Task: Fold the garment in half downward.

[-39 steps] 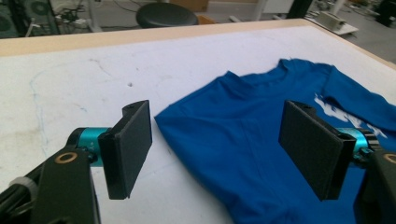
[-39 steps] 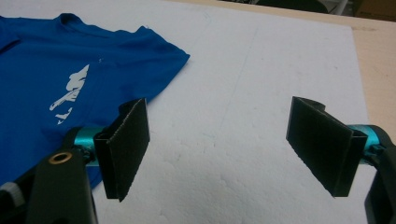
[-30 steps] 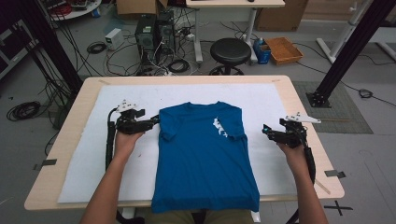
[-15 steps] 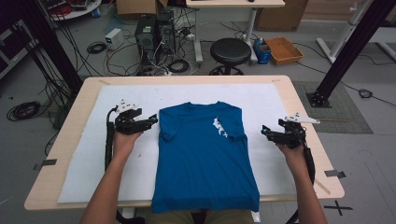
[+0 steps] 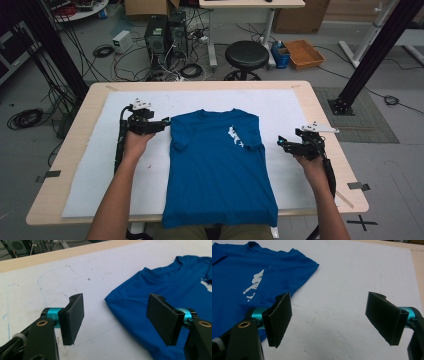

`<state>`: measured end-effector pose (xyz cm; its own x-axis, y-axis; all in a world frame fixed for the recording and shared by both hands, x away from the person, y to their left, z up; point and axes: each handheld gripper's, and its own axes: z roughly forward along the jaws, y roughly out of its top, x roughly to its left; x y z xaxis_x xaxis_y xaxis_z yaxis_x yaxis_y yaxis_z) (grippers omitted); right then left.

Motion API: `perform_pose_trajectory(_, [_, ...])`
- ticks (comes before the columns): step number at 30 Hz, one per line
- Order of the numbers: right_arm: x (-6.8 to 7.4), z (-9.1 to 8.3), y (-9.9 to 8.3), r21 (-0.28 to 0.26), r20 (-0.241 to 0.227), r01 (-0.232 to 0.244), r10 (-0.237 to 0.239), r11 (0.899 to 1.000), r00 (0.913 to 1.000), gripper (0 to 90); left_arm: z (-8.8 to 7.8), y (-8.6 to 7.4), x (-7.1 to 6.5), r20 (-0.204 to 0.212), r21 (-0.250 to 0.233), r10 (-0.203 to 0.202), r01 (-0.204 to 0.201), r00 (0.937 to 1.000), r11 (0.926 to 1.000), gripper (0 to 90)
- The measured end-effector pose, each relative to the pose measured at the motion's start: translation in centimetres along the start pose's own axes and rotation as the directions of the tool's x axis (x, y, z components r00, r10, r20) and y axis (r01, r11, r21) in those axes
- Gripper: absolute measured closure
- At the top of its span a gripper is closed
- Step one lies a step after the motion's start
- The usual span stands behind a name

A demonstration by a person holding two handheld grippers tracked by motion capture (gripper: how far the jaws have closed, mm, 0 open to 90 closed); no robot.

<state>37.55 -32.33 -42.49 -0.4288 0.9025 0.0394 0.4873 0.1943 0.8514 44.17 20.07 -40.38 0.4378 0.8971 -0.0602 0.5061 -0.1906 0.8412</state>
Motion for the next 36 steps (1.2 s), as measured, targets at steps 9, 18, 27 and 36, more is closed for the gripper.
perform_pose_trajectory(9, [0.1, 0.2, -0.3, 0.015, -0.019, -0.004, 0.005, 1.0, 0.9998, 21.1, 4.5, -0.5, 0.0, -0.048, 0.13, 0.034, -0.028, 0.9983, 0.9911, 39.5])
perform_pose_trajectory(18, [0.3, 0.4, -0.3, 0.026, -0.029, 0.004, -0.004, 1.0, 0.9996, 21.1, 6.8, -1.1, -0.2, -0.034, 0.135, 0.029, -0.024, 0.999, 0.9905, 43.4])
perform_pose_trajectory(27, [0.1, 3.0, 0.7, 0.077, -0.038, -0.015, 0.018, 0.997, 0.9991, 21.5, 7.0, -1.1, -1.2, 0.042, 0.11, 0.106, -0.11, 0.9934, 0.9878, 86.4])
perform_pose_trajectory(36, [0.0, 8.6, 3.7, 0.171, -0.03, -0.036, 0.042, 0.985, 0.9987, 30.2, 6.9, -1.2, -0.8, 0.072, 0.105, 0.073, -0.081, 0.9947, 0.9912, 86.8])
